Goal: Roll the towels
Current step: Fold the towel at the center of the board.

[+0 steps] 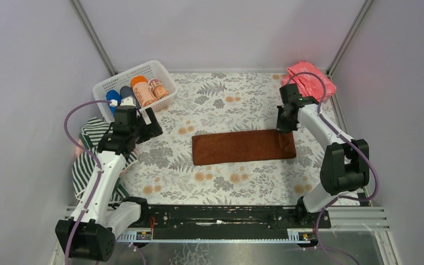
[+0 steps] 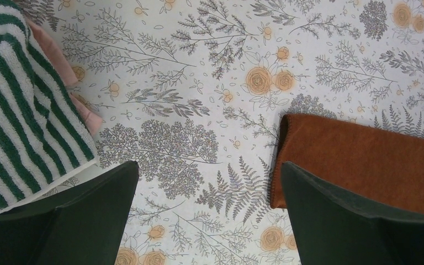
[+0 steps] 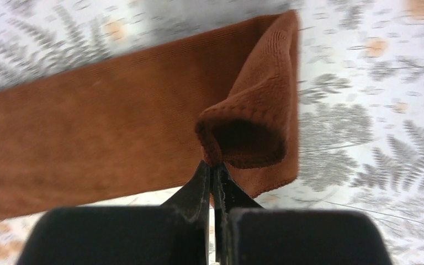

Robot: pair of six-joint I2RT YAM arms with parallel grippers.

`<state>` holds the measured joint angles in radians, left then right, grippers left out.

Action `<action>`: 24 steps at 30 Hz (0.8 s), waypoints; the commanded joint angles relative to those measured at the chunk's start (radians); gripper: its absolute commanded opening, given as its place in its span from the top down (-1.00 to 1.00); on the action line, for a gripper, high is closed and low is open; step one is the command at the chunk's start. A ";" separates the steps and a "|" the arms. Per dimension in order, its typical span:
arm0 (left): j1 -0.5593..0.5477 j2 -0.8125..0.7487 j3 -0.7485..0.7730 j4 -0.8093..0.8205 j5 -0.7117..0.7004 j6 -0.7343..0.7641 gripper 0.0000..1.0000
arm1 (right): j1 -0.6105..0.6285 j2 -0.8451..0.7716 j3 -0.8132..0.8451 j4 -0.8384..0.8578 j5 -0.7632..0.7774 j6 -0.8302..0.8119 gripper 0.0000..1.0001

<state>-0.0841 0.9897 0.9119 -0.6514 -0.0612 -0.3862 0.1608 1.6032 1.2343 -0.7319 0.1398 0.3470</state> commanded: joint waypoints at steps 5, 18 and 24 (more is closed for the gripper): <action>0.005 0.016 -0.013 0.035 0.036 0.020 -1.00 | 0.229 0.023 0.069 0.040 -0.145 0.150 1.00; 0.009 0.023 -0.018 0.043 0.074 0.029 -1.00 | 0.471 0.217 0.270 0.071 -0.170 0.321 1.00; 0.008 0.032 -0.019 0.044 0.087 0.032 -1.00 | 0.539 0.271 0.332 0.086 -0.165 0.361 1.00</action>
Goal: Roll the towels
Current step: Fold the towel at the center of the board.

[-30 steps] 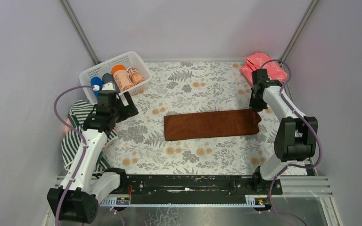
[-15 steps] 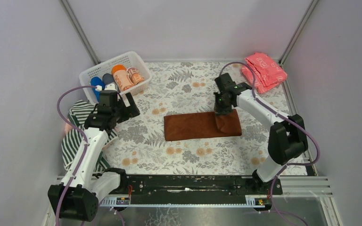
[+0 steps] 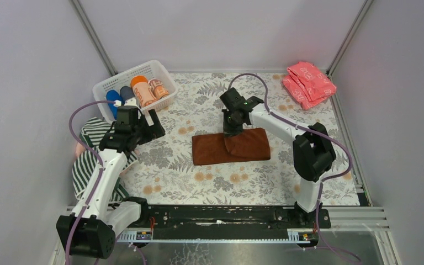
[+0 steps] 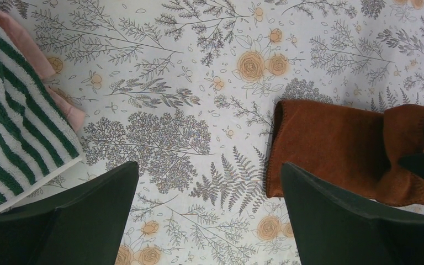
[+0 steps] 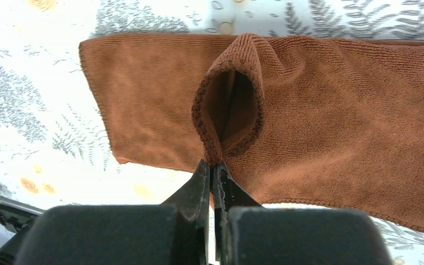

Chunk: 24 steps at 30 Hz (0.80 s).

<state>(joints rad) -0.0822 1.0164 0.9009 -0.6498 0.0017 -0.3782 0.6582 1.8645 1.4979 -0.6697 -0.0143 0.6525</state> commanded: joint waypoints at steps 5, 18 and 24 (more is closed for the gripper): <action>0.011 0.010 -0.006 0.044 0.033 0.026 -1.00 | 0.073 0.031 0.093 0.047 -0.026 0.076 1.00; 0.017 0.022 -0.008 0.045 0.049 0.029 -1.00 | 0.139 0.107 0.148 0.102 -0.047 0.123 1.00; 0.017 0.025 -0.009 0.045 0.052 0.030 -1.00 | 0.159 0.134 0.148 0.124 -0.054 0.147 1.00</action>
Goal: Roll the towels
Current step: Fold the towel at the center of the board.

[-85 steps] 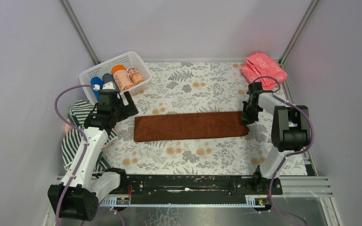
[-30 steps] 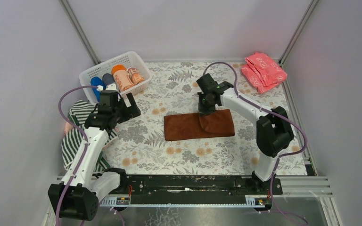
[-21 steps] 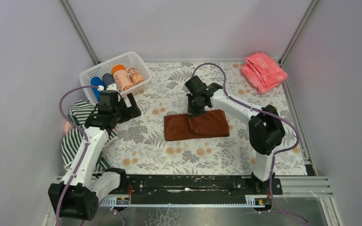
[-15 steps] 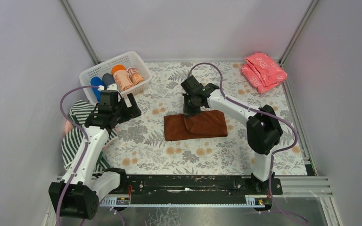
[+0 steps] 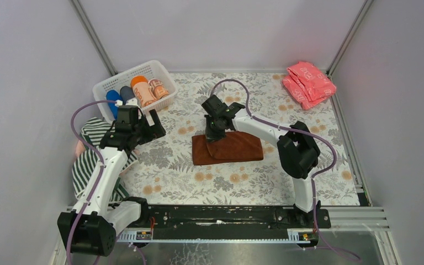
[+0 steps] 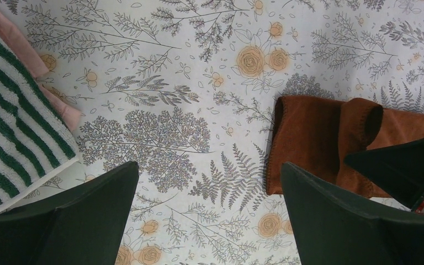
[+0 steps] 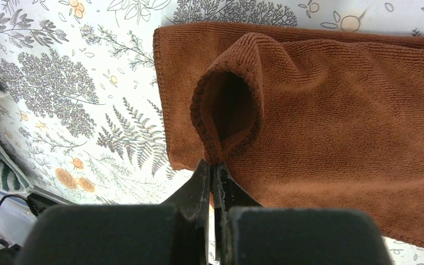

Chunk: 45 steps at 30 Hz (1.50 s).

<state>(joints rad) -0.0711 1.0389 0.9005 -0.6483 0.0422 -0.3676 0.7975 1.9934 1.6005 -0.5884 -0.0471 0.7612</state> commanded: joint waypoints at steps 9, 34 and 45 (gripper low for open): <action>0.007 0.009 -0.009 0.044 0.014 0.019 -1.00 | 0.031 0.011 0.018 0.114 -0.024 0.107 1.00; 0.008 0.029 -0.011 0.048 0.059 0.027 -1.00 | 0.059 0.043 -0.006 0.169 -0.156 0.083 0.32; -0.082 0.054 -0.019 0.100 0.258 -0.062 -0.92 | 0.006 -0.337 -0.291 0.186 -0.027 -0.099 -0.10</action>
<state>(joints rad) -0.0959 1.0901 0.8997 -0.6392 0.1844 -0.3714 0.8429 1.8385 1.4155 -0.4294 -0.1478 0.7490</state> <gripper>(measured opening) 0.985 0.529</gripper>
